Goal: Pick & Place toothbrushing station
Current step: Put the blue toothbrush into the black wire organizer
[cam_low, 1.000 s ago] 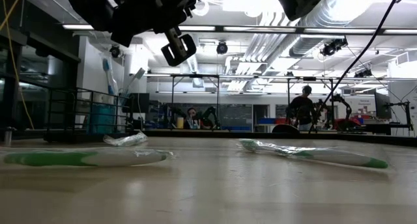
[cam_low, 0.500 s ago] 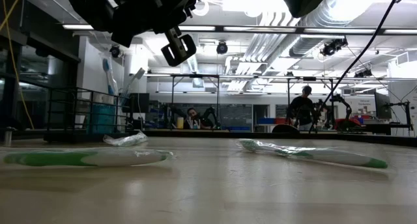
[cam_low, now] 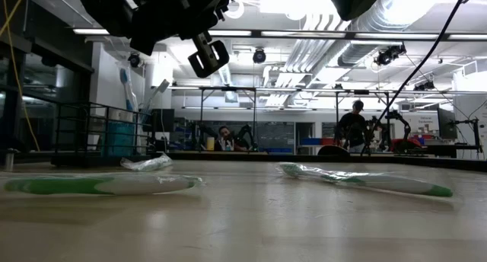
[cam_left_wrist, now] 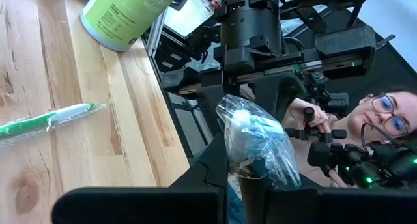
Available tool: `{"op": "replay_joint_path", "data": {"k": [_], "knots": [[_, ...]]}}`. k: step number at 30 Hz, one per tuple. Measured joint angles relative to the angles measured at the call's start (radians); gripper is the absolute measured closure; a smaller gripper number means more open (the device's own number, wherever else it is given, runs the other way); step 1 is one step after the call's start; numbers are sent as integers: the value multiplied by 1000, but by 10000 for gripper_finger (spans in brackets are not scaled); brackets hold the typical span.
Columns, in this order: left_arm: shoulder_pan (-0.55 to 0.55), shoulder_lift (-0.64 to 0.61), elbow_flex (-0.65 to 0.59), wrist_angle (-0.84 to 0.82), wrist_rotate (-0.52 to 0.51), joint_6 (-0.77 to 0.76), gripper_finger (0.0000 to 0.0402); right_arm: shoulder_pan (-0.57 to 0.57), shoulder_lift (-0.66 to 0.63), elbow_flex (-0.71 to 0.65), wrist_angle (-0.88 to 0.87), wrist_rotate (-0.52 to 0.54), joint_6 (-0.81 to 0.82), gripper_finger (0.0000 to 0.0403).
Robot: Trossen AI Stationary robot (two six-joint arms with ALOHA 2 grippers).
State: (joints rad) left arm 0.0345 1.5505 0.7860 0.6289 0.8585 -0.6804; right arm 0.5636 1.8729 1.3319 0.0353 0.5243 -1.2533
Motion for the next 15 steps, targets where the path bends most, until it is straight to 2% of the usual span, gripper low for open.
{"op": "replay_joint_path", "data": {"k": [4, 8, 15], "knots": [[0, 0, 0, 0, 0, 0, 394, 0, 0, 0, 0, 0, 0, 290], [0, 0, 0, 0, 1, 0, 394, 5, 0, 0, 0, 20, 22, 267], [0, 0, 0, 0, 1, 0, 394, 45, 0, 0, -2, 253, 115, 260]]}}
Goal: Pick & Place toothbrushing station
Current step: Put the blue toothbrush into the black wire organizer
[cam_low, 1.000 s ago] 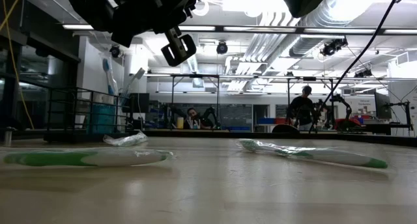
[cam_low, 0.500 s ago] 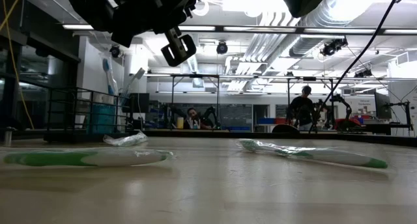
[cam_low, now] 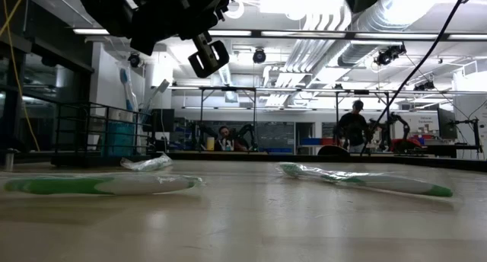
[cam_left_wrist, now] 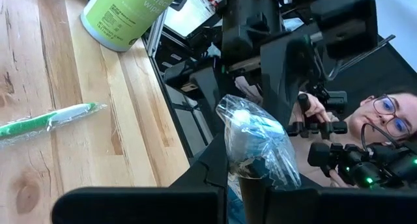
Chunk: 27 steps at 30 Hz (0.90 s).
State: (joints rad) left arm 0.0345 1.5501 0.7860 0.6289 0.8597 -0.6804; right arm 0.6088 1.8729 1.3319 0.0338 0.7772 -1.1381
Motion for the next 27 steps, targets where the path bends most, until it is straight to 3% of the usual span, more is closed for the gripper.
{"op": "replay_joint_path", "data": {"k": [13, 19, 27], "knots": [[85, 0, 0, -62, -56, 3, 394, 67, 0, 0, -1, 266, 181, 264], [149, -40, -1, -203, -157, 85, 394, 73, 0, 0, -2, 299, 256, 264], [211, -193, -1, -429, -328, 215, 394, 72, 0, 0, -2, 303, 282, 265]]}}
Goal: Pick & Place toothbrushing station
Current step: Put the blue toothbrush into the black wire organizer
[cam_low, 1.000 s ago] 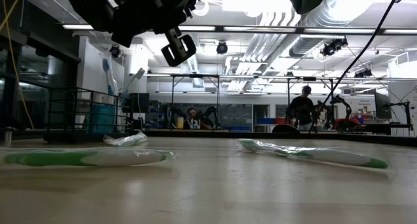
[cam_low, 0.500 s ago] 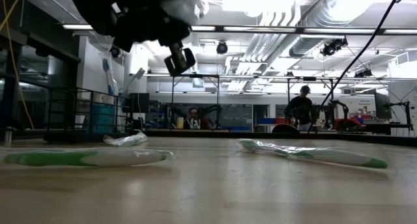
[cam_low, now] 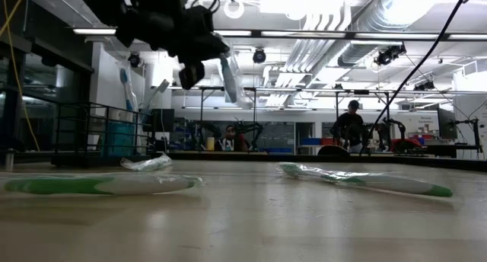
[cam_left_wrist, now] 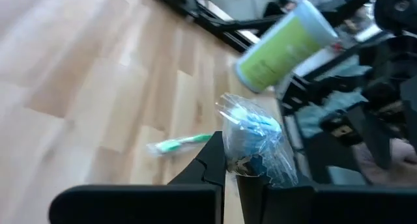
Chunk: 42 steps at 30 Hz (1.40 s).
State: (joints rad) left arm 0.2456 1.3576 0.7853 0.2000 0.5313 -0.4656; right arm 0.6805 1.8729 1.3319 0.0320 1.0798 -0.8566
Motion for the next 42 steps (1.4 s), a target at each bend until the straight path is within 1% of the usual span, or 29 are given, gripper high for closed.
{"op": "replay_joint_path", "data": {"k": [3, 7, 9, 12, 14, 18, 20, 22, 26, 28, 30, 35, 39, 42], "knots": [[8, -60, 0, -68, -38, 28, 394, -2, 0, 0, 1, 0, 0, 265], [15, -137, 0, -131, -39, 27, 394, -3, 0, 0, 1, -2, 8, 265], [18, -181, 0, -161, -39, 27, 394, -8, 0, 0, 2, -5, 46, 265], [34, -251, 9, -250, -53, 27, 394, -15, 0, 0, 0, -3, 107, 265], [48, -301, 16, -332, -97, 43, 394, -20, 0, 0, -2, -3, 127, 265], [63, -398, 26, -486, -256, 79, 394, -23, 0, 0, -5, -5, 128, 265], [64, -442, 26, -533, -313, 92, 394, -27, 0, 0, -5, -12, 128, 265], [62, -475, 26, -563, -345, 96, 394, -28, 0, 0, -5, -15, 127, 265], [54, -516, 31, -589, -354, 95, 394, -35, 0, 0, -6, -16, 132, 265], [47, -520, 50, -630, -365, 95, 394, -40, 0, 0, -5, -16, 152, 265], [35, -517, 90, -701, -417, 103, 394, -42, 0, 0, -6, -15, 170, 265], [-8, -495, 216, -872, -618, 158, 394, -49, 0, 0, -6, -16, 182, 265], [-38, -490, 280, -924, -731, 182, 394, -52, 0, 0, -6, -15, 182, 265], [-45, -490, 290, -969, -838, 182, 394, -54, 0, 0, -6, -14, 182, 265]]}}
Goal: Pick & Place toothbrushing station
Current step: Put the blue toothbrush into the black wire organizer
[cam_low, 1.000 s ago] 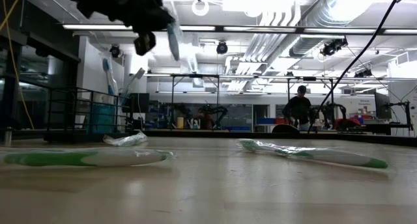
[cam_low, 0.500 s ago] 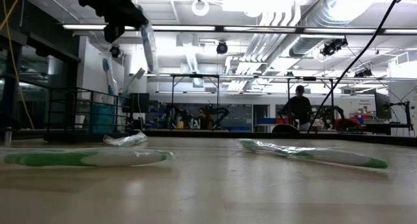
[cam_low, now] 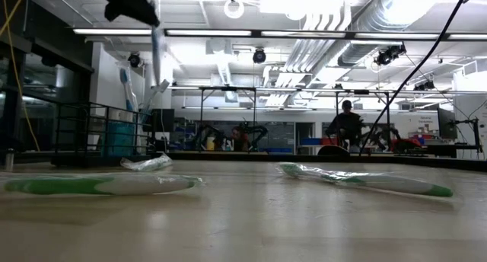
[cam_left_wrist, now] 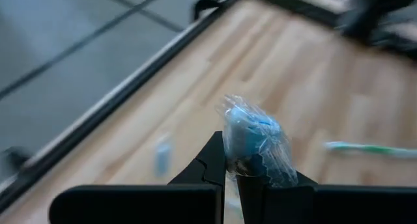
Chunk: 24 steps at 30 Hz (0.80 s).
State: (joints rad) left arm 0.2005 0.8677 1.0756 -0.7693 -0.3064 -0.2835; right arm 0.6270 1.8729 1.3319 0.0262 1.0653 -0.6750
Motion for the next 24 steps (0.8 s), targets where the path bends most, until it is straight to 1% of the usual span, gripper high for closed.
{"op": "replay_joint_path", "data": {"k": [5, 8, 11, 15, 17, 22, 24], "knots": [[0, 6, 0, -103, -137, -44, 394, -4, 0, 0, 0, -1, 1, 265], [0, 7, 0, -101, -150, -55, 394, -4, 0, 0, 0, -1, 1, 265], [0, 7, 0, -100, -192, -58, 394, -4, 0, 0, 0, -2, 1, 265], [0, 7, -4, -96, -205, -84, 394, -4, 0, 0, 0, -2, 2, 265], [-2, 7, -21, -95, -242, -108, 394, -4, 0, 0, 0, -2, 2, 265], [-29, 7, -76, -73, -280, -151, 394, -4, 0, 0, 0, -2, 2, 265], [-48, 7, -91, -60, -312, -160, 394, -4, 0, 0, 0, -2, 2, 265]]}}
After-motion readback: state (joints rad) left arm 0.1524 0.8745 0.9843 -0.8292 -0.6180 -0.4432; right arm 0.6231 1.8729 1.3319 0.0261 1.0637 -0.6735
